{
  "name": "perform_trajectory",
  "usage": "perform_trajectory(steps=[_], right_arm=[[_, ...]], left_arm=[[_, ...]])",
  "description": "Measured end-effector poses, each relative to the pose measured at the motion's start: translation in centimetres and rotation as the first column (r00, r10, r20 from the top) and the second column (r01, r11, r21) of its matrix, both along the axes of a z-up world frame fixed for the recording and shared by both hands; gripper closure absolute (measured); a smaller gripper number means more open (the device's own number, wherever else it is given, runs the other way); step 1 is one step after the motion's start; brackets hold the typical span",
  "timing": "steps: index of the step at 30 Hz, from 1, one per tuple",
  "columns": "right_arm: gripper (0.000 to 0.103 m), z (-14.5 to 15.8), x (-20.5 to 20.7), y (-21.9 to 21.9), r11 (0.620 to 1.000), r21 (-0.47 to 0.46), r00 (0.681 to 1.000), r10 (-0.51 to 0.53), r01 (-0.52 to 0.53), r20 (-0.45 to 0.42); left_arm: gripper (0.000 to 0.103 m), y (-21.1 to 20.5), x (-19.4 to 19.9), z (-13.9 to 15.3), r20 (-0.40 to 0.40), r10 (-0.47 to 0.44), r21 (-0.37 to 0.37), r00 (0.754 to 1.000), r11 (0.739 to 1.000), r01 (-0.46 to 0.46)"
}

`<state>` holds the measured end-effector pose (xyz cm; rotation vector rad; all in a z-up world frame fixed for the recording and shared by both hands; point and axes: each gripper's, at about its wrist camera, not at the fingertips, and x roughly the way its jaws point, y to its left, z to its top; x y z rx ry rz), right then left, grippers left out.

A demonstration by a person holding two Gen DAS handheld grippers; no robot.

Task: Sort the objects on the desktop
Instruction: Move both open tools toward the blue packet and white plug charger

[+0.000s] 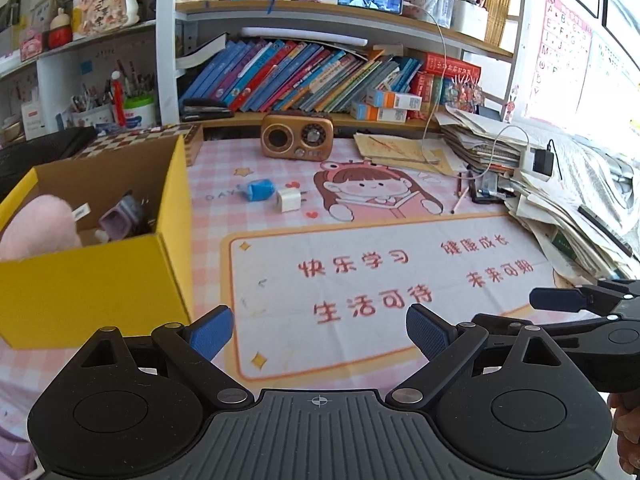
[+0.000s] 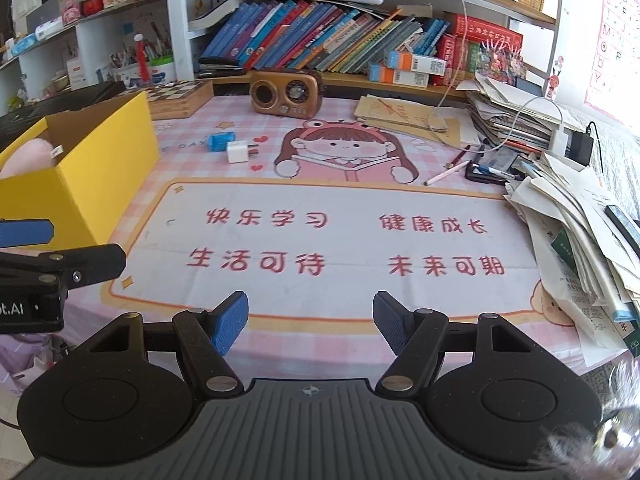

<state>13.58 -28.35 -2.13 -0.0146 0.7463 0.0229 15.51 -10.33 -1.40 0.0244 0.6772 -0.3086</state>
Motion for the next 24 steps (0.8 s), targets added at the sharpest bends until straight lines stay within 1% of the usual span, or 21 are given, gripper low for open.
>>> perform_trajectory(steps=[7, 14, 20, 24], right_arm=[[0.036, -0.2, 2.5, -1.7, 1.000, 0.001, 1.000, 0.016, -0.016, -0.012], [0.036, -0.5, 6.2, -3.4, 0.999, 0.011, 0.998, 0.053, -0.053, -0.017], [0.036, -1.1, 10.0, -3.8, 0.991, 0.015, 0.991, 0.130, -0.129, -0.012], [0.036, -1.3, 12.4, -3.6, 0.984, 0.024, 0.984, 0.178, -0.178, 0.000]], left_arm=[[0.008, -1.8, 2.8, 0.5, 0.020, 0.009, -0.008, 1.000, 1.000, -0.009], [0.008, -3.3, 7.0, 0.8, 0.022, 0.063, -0.026, 0.998, 0.998, -0.062], [0.008, -4.4, 10.9, 1.1, 0.009, 0.127, -0.037, 0.992, 0.991, -0.127], [0.008, -4.6, 12.8, 1.0, 0.006, 0.166, -0.014, 0.986, 0.986, -0.166]])
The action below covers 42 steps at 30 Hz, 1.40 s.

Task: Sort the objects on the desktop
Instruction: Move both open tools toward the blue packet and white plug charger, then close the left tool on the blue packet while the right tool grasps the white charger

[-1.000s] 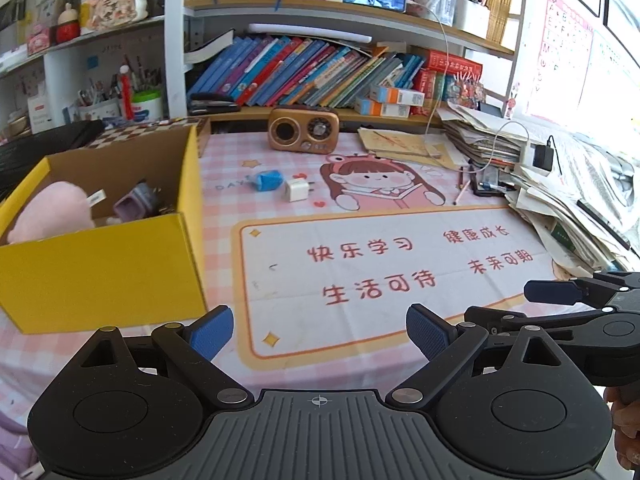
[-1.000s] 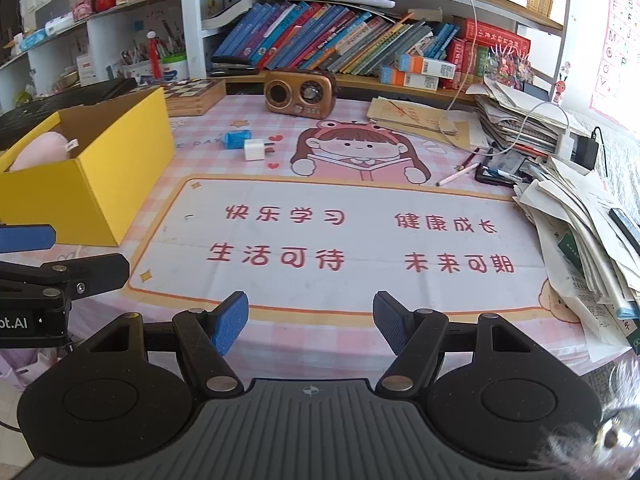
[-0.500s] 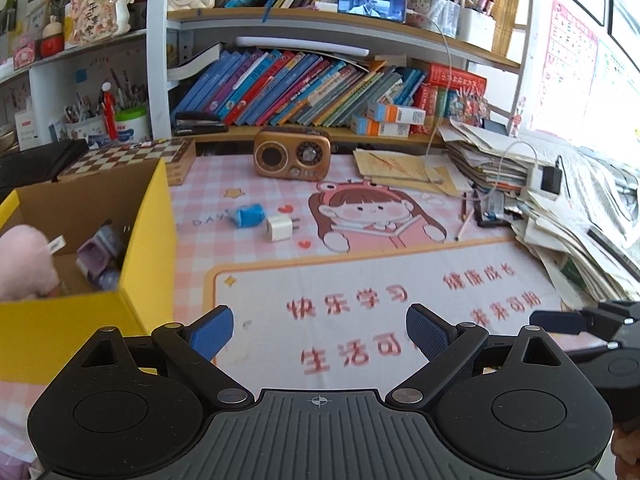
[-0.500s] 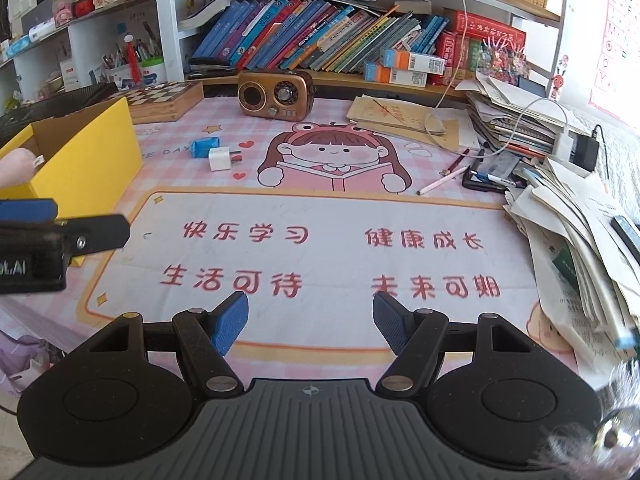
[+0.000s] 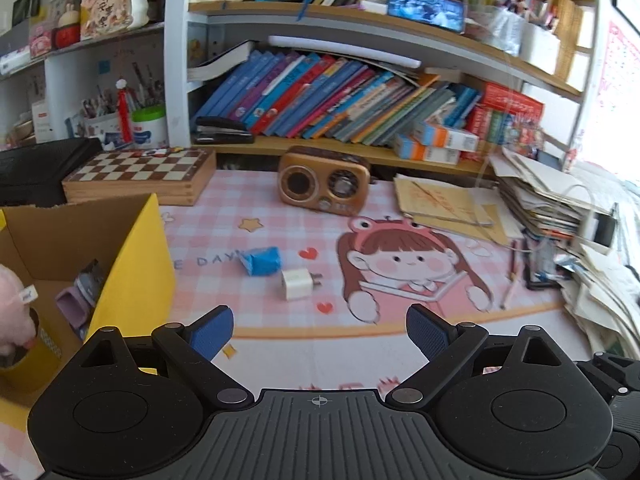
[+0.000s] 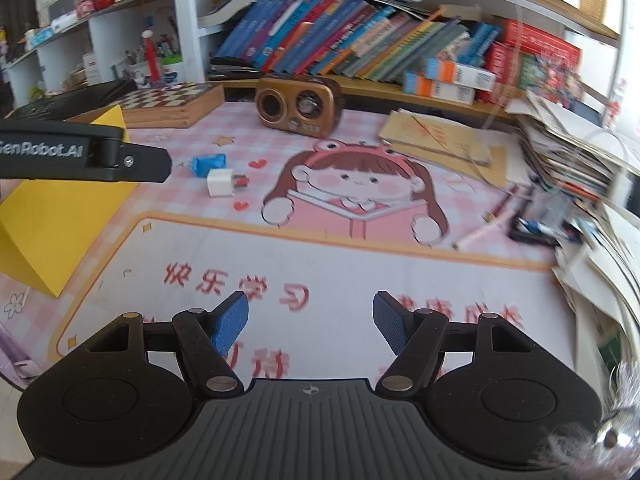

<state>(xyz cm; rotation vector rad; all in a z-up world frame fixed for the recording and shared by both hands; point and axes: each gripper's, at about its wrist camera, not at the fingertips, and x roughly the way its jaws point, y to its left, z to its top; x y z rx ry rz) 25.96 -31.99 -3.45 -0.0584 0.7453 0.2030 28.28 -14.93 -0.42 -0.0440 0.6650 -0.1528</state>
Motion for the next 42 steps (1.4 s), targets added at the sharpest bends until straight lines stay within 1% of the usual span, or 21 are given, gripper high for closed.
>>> perform_trajectory(steps=[3, 11, 19, 21, 31, 35, 37, 40, 41, 42], right_arm=[[0.036, -0.2, 1.7, 0.1, 1.000, 0.011, 1.000, 0.029, -0.029, 0.009], [0.035, -1.0, 6.5, 1.3, 0.992, 0.021, 0.991, 0.121, -0.122, 0.049], [0.034, -2.4, 10.8, 3.6, 0.975, 0.030, 0.974, 0.219, -0.221, 0.052], [0.032, -2.8, 11.6, 4.1, 0.970, 0.029, 0.969, 0.240, -0.242, 0.052], [0.032, -5.1, 15.1, 6.8, 0.945, 0.030, 0.945, 0.325, -0.326, 0.031], [0.033, -6.0, 16.4, 7.9, 0.942, 0.031, 0.943, 0.332, -0.333, 0.040], [0.036, -6.3, 17.0, 8.2, 0.943, 0.046, 0.943, 0.329, -0.331, 0.040], [0.041, -6.7, 17.5, 8.4, 0.943, 0.043, 0.943, 0.329, -0.331, 0.045], [0.047, -6.7, 17.5, 8.4, 0.942, 0.044, 0.942, 0.331, -0.334, 0.053], [0.058, -6.7, 17.6, 8.2, 0.938, 0.052, 0.939, 0.339, -0.342, 0.059]], left_arm=[[0.008, 0.0, 1.4, -0.2, -0.016, 0.026, 0.011, 1.000, 1.000, -0.026], [0.008, 0.5, 4.9, -0.8, -0.068, 0.087, 0.008, 0.994, 0.996, -0.086], [0.008, 0.7, 7.4, -1.1, -0.095, 0.128, 0.032, 0.987, 0.992, -0.126], [0.008, 0.7, 7.9, -1.1, -0.098, 0.137, 0.038, 0.986, 0.990, -0.133], [0.008, 1.3, 10.2, -1.9, -0.118, 0.171, 0.056, 0.978, 0.985, -0.166], [0.008, 1.5, 11.0, -2.2, -0.130, 0.185, 0.057, 0.974, 0.982, -0.178], [0.008, 1.6, 11.5, -2.3, -0.135, 0.198, 0.066, 0.971, 0.979, -0.190], [0.008, 1.9, 12.2, -2.5, -0.142, 0.209, 0.055, 0.968, 0.978, -0.203], [0.008, 1.9, 12.4, -2.5, -0.143, 0.211, 0.054, 0.967, 0.977, -0.205], [0.008, 1.9, 12.6, -2.6, -0.142, 0.211, 0.053, 0.967, 0.977, -0.205]])
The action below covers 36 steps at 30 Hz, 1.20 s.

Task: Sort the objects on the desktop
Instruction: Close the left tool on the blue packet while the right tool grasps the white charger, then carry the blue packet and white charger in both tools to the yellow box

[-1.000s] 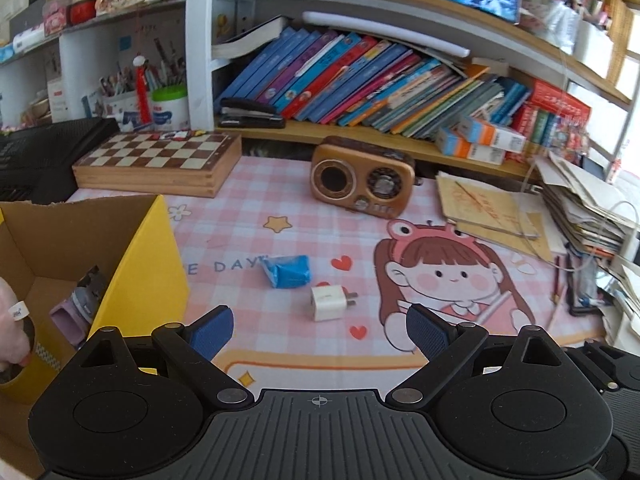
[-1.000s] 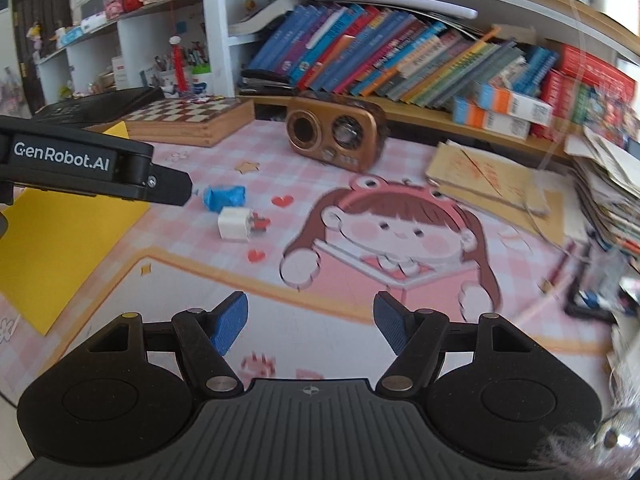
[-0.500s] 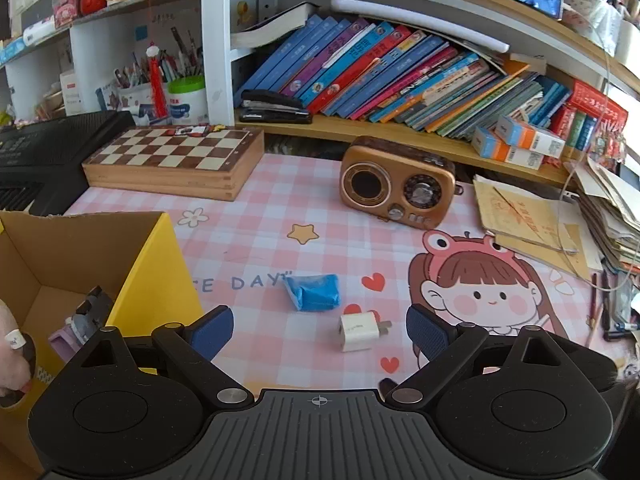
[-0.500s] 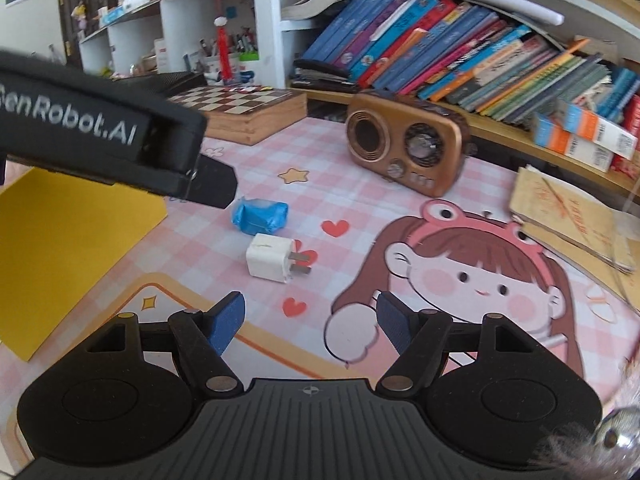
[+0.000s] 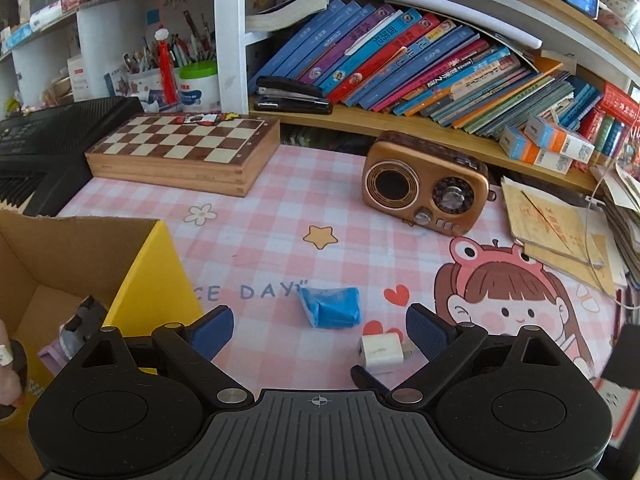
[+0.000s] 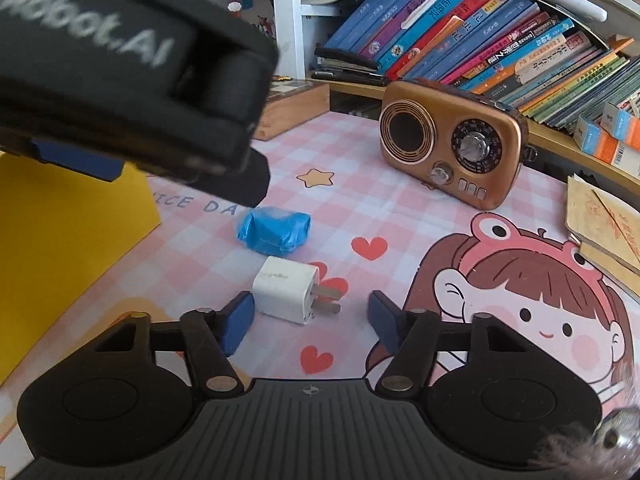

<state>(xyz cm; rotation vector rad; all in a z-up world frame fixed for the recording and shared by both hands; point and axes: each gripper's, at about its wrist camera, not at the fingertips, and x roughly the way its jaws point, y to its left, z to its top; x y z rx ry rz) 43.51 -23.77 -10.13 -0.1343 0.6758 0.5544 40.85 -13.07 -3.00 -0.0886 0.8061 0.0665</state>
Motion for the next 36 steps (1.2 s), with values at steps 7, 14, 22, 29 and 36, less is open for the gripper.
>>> perform_trajectory(steps=[7, 14, 22, 29, 36], right_arm=[[0.061, 0.4, 0.0, -2.7, 0.999, 0.010, 0.999, -0.038, 0.038, 0.002], [0.061, 1.0, -0.5, -5.9, 0.996, -0.002, 0.996, -0.092, 0.092, -0.007], [0.061, 1.9, -1.4, -7.6, 0.991, 0.018, 0.992, -0.129, 0.130, -0.012], [0.061, 2.8, -2.1, -7.9, 0.990, 0.034, 0.990, -0.139, 0.139, -0.011], [0.061, 3.6, -3.6, -8.4, 0.989, 0.028, 0.989, -0.146, 0.147, -0.009]], left_arm=[[0.009, -1.0, 1.9, -1.2, -0.010, -0.005, -0.008, 1.000, 1.000, 0.005], [0.025, -1.7, 5.1, -4.6, -0.075, 0.005, 0.013, 0.997, 1.000, -0.004], [0.059, -1.6, 6.4, -6.4, -0.086, 0.015, 0.030, 0.996, 0.999, -0.013], [0.064, -1.9, 4.9, -4.7, -0.038, -0.038, 0.007, 0.999, 0.999, 0.038], [0.065, -2.2, 0.8, -1.4, 0.034, -0.087, -0.031, 0.996, 0.996, 0.088]])
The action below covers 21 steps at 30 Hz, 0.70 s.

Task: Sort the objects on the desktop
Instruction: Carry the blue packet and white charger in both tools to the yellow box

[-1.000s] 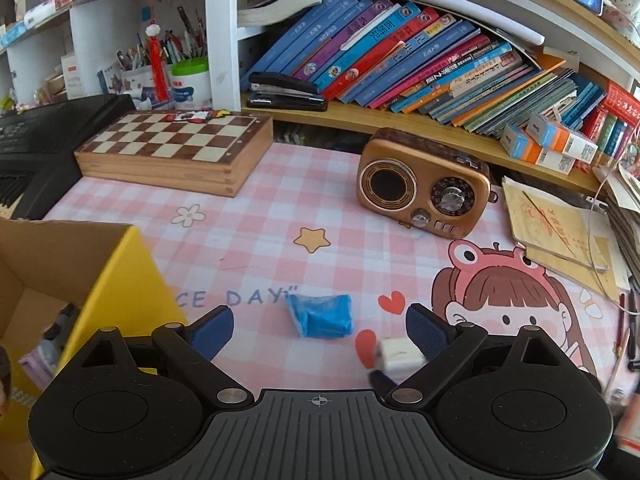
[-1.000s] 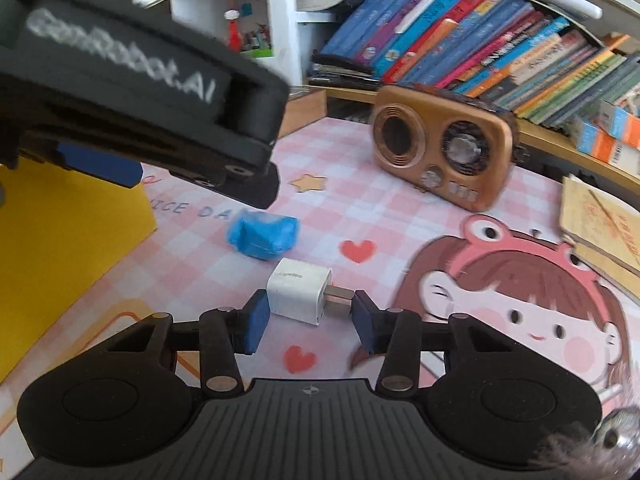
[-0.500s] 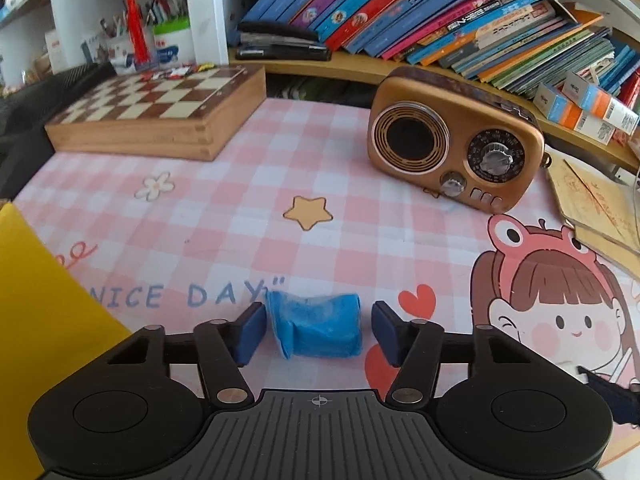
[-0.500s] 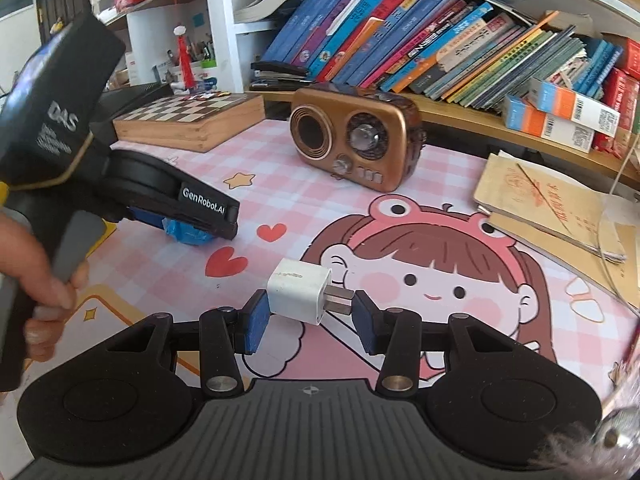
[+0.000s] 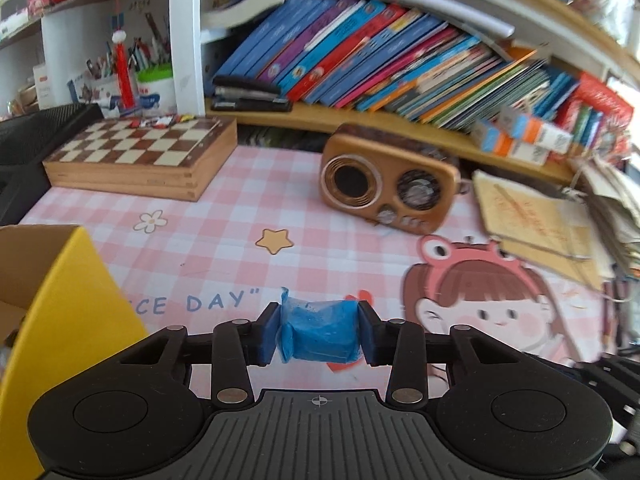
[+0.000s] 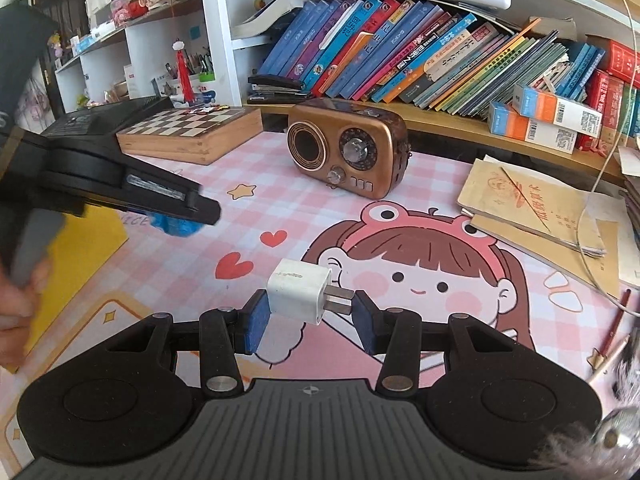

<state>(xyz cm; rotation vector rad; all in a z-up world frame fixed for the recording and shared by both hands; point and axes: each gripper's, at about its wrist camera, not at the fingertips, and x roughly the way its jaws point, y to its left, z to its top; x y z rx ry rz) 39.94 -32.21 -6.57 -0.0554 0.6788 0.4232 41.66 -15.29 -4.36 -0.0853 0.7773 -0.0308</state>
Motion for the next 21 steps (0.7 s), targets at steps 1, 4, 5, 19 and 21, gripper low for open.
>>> perform_trajectory(steps=[1, 4, 5, 19, 21], right_arm=[[0.061, 0.1, -0.3, -0.1, 1.000, -0.001, 1.000, -0.003, 0.003, -0.003], [0.061, 0.3, -1.3, -0.3, 1.000, -0.006, 1.000, -0.014, 0.014, -0.009], [0.061, 0.4, -1.7, -0.4, 1.000, -0.010, 1.000, -0.017, 0.017, -0.008], [0.061, 3.7, -10.3, 0.0, 0.996, -0.004, 0.996, -0.093, 0.093, 0.000], [0.061, 4.4, -11.9, 0.3, 0.995, 0.000, 0.995, -0.103, 0.103, 0.007]], left_arm=[[0.065, 0.0, -0.7, 0.5, 0.010, -0.006, -0.005, 1.000, 1.000, 0.006], [0.065, 0.1, -2.6, 1.5, 0.033, -0.016, -0.025, 0.999, 1.000, 0.017], [0.065, 0.2, -3.4, 1.8, 0.041, -0.021, -0.031, 0.999, 0.999, 0.022], [0.066, 2.3, -13.5, 5.0, 0.116, -0.089, -0.114, 0.989, 0.988, 0.102], [0.066, 3.0, -15.1, 5.4, 0.127, -0.092, -0.130, 0.988, 0.985, 0.109]])
